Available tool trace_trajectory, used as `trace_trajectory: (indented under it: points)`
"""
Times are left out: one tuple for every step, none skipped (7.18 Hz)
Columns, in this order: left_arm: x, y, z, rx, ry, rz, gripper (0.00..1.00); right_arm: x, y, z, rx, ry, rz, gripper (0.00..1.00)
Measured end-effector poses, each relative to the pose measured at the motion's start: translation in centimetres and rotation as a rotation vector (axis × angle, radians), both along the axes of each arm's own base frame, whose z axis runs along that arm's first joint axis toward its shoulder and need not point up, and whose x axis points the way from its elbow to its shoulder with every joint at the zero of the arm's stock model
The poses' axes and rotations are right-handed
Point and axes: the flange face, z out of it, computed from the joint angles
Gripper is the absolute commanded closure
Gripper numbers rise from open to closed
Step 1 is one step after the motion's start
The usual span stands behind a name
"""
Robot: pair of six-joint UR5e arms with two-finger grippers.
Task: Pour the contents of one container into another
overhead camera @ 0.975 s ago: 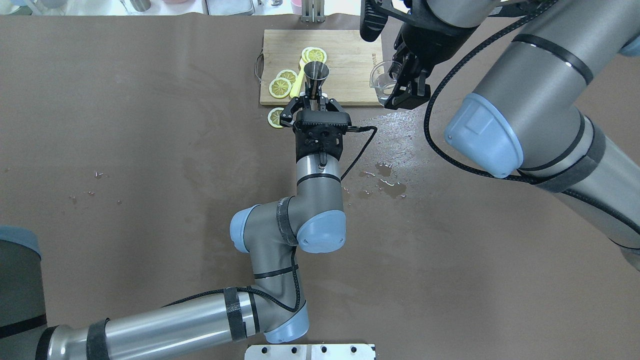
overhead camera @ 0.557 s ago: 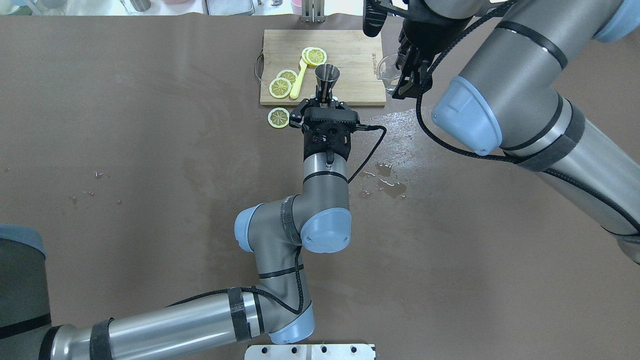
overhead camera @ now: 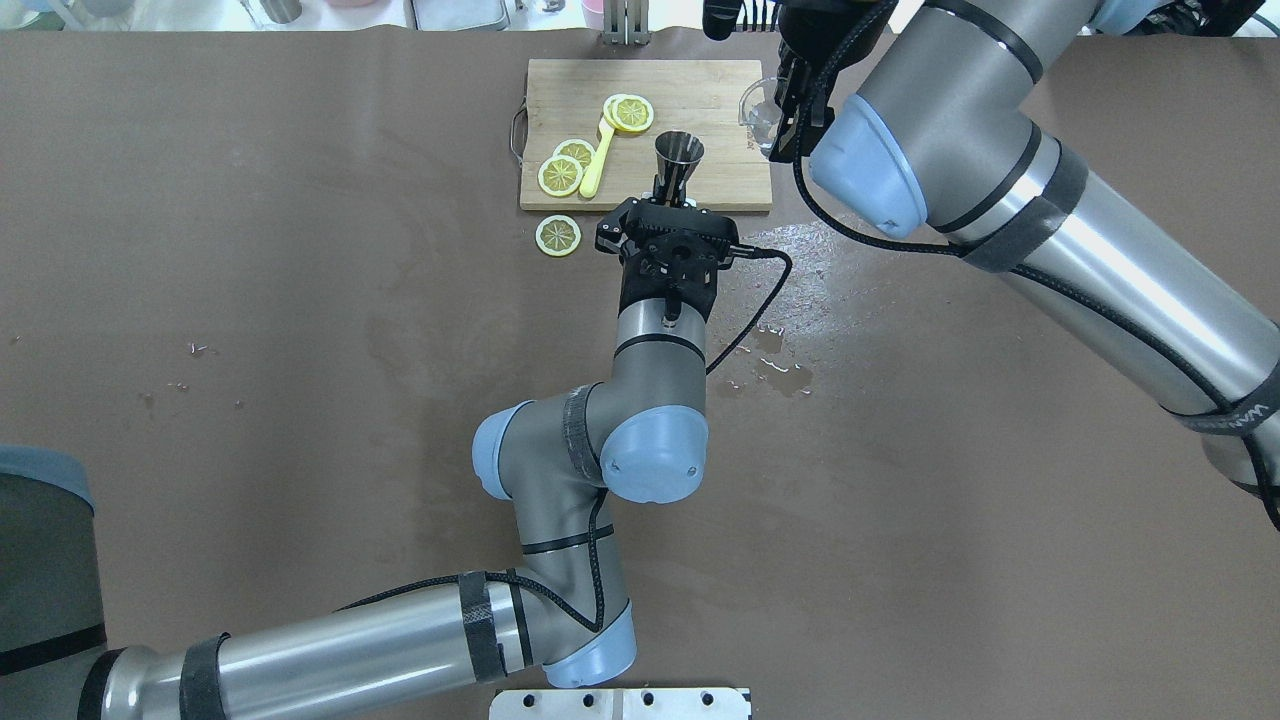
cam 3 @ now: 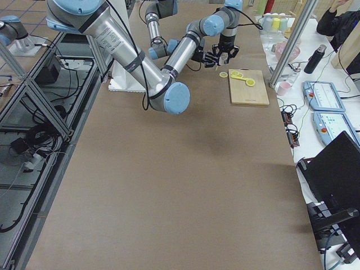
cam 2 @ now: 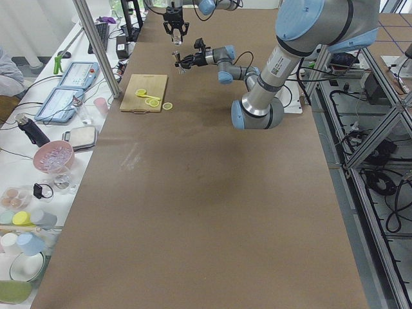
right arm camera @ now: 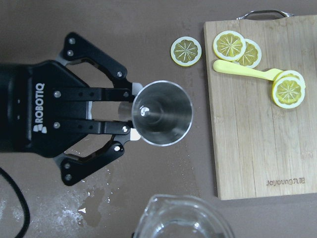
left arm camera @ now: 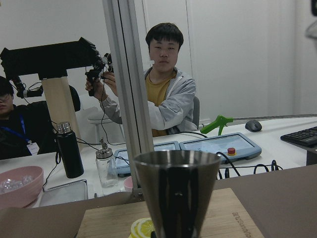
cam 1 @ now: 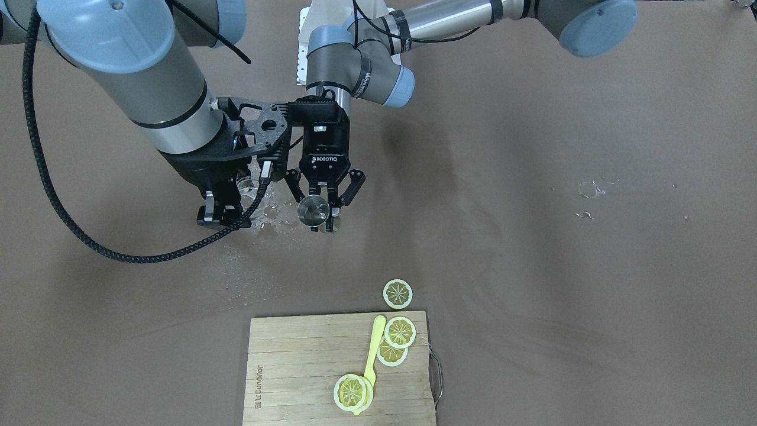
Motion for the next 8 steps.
trace_trajectory:
  points:
    - [0.1,0.0,0.0,-0.002,0.0,0.012,1.0,-0.5,-0.8,-0.6,0.007,0.002,-0.01,1.0]
    - [0.1,-0.1,0.1,-0.003,-0.001,0.017,1.0,-0.8,-1.2,-1.1,0.01,0.002,-0.017,1.0]
    - [0.1,-0.5,0.2,-0.005,-0.009,0.023,1.0,-1.1,-1.4,-1.4,0.009,0.003,-0.021,1.0]
    - [-0.2,-1.0,0.3,-0.001,-0.032,0.036,1.0,-1.4,-1.7,-1.4,0.001,0.006,-0.025,1.0]
    - [-0.5,-1.7,0.4,0.006,-0.053,0.053,1.0,-1.8,-2.0,-1.3,-0.006,0.011,-0.029,1.0]
    - [-0.9,-2.4,0.4,0.011,-0.054,0.072,1.0,-2.2,-2.4,-1.5,-0.011,0.018,-0.034,1.0]
    - [-1.1,-3.0,0.5,0.015,-0.05,0.09,1.0,-2.6,-2.9,-1.7,-0.013,0.03,-0.043,1.0]
    - [-1.1,-3.2,0.6,0.016,-0.052,0.106,1.0,-2.9,-3.3,-2.0,-0.018,0.044,-0.047,1.0]
